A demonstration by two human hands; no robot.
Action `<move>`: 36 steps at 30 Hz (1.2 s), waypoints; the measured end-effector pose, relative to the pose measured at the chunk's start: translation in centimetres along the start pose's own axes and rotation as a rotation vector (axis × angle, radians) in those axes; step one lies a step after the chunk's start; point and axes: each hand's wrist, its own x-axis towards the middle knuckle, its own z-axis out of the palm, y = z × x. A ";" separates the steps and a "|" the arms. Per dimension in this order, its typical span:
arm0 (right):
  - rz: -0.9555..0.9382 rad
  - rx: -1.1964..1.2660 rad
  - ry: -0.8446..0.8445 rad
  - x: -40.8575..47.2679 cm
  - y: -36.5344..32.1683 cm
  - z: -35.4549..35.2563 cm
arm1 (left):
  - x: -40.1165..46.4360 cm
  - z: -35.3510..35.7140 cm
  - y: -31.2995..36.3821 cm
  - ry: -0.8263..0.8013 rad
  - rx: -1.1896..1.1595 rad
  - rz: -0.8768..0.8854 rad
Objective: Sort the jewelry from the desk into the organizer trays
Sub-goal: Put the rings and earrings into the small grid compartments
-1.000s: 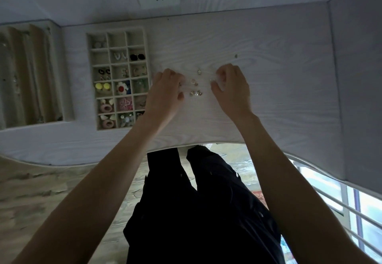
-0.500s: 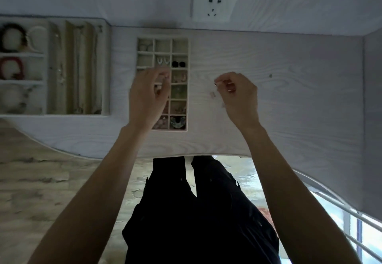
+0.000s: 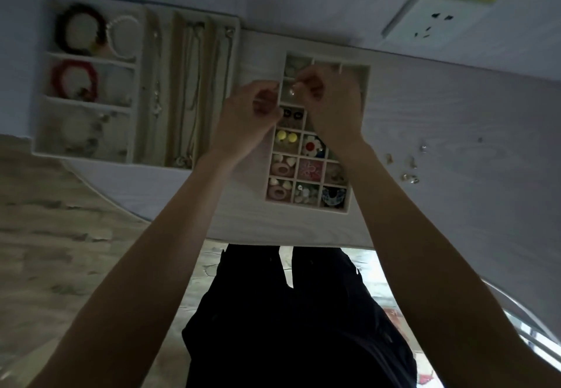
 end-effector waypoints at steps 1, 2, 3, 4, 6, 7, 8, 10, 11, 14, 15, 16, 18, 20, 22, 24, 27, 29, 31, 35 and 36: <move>0.025 -0.002 0.035 -0.1 -0.1 -0.4 | 0.0 -0.1 0.0 -0.003 -0.005 0.012; 0.054 -0.007 0.069 -0.1 -0.1 -0.8 | -0.1 -0.1 -0.1 -0.005 -0.015 0.023; 0.072 -0.017 0.104 -0.1 0.0 -1.4 | 0.0 -0.2 -0.1 -0.008 -0.020 0.038; 0.085 -0.033 0.130 -0.1 0.3 -1.9 | 0.1 -0.2 -0.1 -0.005 -0.012 0.059; 0.068 -0.083 0.162 -0.4 0.8 -2.6 | 0.6 -0.4 -0.2 0.015 0.068 0.119; 0.040 -0.113 0.166 -0.6 1.0 -2.6 | 0.8 -0.5 -0.2 0.026 0.124 0.155; -0.005 -0.143 0.167 -0.7 1.2 -2.5 | 1.2 -0.5 -0.2 0.036 0.181 0.200; -0.121 -0.216 0.129 -0.7 1.2 -1.8 | 1.7 -0.6 -0.2 0.052 0.272 0.274; -0.177 -0.262 0.104 -0.7 1.1 -1.3 | 1.9 -0.6 -0.2 0.058 0.290 0.291; -0.292 -0.416 0.064 -0.1 1.0 0.2 | 2.1 -0.9 -0.1 0.032 0.288 0.297; -0.293 -0.446 0.058 0.0 1.0 0.6 | 2.1 -0.9 0.0 0.019 0.286 0.287; -0.282 -0.449 0.051 0.1 1.0 0.9 | 2.1 -0.9 0.1 0.010 0.279 0.274; -0.258 -0.438 0.055 0.4 0.8 1.4 | 2.0 -0.9 0.2 0.009 0.242 0.248; -0.243 -0.472 0.088 0.6 0.5 1.7 | 1.8 -0.7 0.3 0.021 0.206 0.246; -0.226 -0.510 0.106 0.9 0.3 1.7 | 1.9 -0.6 0.2 0.024 0.189 0.248; -0.184 -0.541 0.109 1.0 0.1 1.8 | 1.9 -0.5 0.0 0.021 0.174 0.235; -0.150 -0.593 0.153 1.1 0.0 1.9 | 1.8 -0.4 0.1 0.031 0.164 0.218; -0.136 -0.608 0.180 1.0 0.3 1.9 | 1.8 -0.4 0.1 0.034 0.151 0.222; -0.139 -0.591 0.207 0.8 0.6 1.8 | 1.8 -0.5 0.2 0.029 0.139 0.224; -0.226 -0.527 0.211 0.6 0.7 1.7 | 1.8 -0.5 0.1 0.025 0.141 0.214; -0.257 -0.521 0.205 0.7 0.6 1.8 | 1.8 -0.5 0.1 0.028 0.136 0.216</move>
